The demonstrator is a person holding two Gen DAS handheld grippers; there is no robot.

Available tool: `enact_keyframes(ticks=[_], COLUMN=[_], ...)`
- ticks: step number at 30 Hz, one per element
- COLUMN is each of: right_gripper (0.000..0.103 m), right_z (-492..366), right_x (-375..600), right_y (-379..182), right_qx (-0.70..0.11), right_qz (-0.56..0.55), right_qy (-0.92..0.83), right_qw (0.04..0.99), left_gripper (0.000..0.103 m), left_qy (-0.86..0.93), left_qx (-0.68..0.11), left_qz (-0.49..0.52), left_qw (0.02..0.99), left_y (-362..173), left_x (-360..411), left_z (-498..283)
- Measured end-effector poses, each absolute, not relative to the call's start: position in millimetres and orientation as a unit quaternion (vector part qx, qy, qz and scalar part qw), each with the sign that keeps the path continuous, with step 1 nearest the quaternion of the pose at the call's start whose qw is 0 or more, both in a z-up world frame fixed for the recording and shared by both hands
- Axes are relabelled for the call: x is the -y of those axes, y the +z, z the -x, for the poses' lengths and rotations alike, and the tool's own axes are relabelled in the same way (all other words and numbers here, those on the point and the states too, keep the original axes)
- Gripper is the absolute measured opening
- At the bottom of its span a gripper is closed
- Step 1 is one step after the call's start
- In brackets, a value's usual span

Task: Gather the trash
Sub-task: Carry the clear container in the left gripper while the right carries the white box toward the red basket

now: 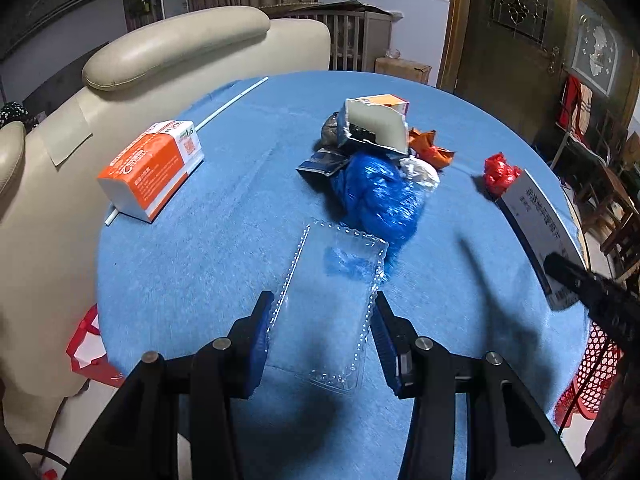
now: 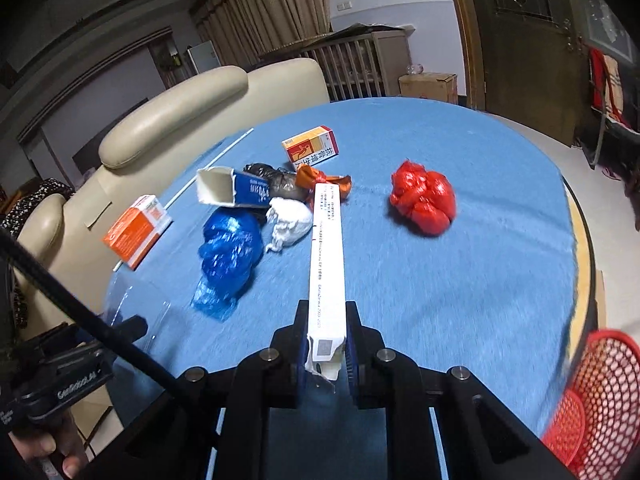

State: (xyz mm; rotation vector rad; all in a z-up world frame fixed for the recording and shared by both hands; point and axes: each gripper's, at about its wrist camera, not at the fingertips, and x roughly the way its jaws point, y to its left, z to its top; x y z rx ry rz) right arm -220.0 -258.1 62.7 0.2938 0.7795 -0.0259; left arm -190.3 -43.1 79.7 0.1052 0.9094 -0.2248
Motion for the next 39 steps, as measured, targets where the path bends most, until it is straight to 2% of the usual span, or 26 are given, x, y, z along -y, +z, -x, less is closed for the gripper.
enact_keyframes(ticks=[19,39], right_gripper=[0.016,0.016], right_z=[284.7,331.8], right_x=[256.6,301.4], right_y=[85.1,88.1], right_qx=[-0.333,-0.299], right_qz=[-0.158,-0.199], right_qy=[-0.022,-0.069], right_qw=[0.929,0.931], left_gripper=[0.049,0.049], left_qy=[-0.120,-0.165], left_qx=[-0.414,-0.399], left_qz=[-0.073,-0.125], left_qw=[0.899,0.893], left_y=[95.9,100.7], left_x=[69.4,136.4], left_z=[217.4,238.6])
